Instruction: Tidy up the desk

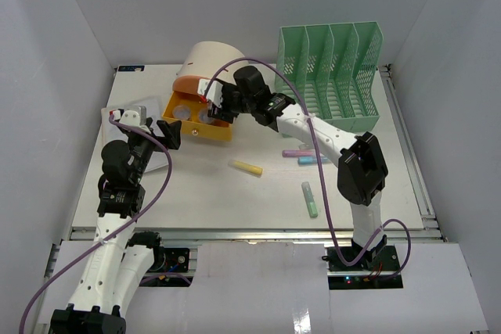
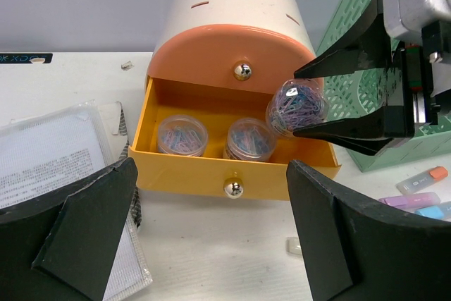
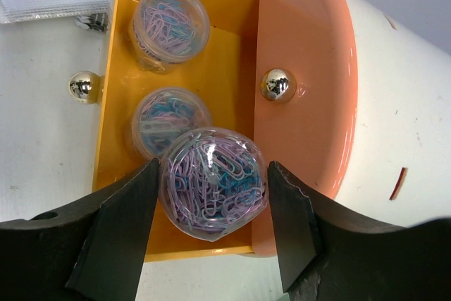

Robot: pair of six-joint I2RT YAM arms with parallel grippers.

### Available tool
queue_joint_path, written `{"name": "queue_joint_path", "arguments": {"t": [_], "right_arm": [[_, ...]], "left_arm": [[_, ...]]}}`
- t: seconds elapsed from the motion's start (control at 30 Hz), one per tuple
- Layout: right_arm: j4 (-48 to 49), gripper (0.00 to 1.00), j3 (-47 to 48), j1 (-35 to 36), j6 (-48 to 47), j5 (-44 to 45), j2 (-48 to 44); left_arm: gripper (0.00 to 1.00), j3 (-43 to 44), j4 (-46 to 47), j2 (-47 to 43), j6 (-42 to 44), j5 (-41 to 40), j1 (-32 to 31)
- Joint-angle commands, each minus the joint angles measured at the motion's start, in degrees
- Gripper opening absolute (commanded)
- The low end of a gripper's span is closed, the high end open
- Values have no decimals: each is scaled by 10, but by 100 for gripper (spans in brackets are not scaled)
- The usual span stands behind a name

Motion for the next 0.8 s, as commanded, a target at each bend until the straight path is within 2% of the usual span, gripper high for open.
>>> {"name": "queue_joint_path", "arguments": {"t": [0.0,0.77], "right_arm": [[13,38,20,9,-43,42,-17],[24,38,20,12,-95,77,-32]], "left_arm": [[98,-3,-2,-8,3,8,1],[98,-2,-1,-8,4,11,1]]}}
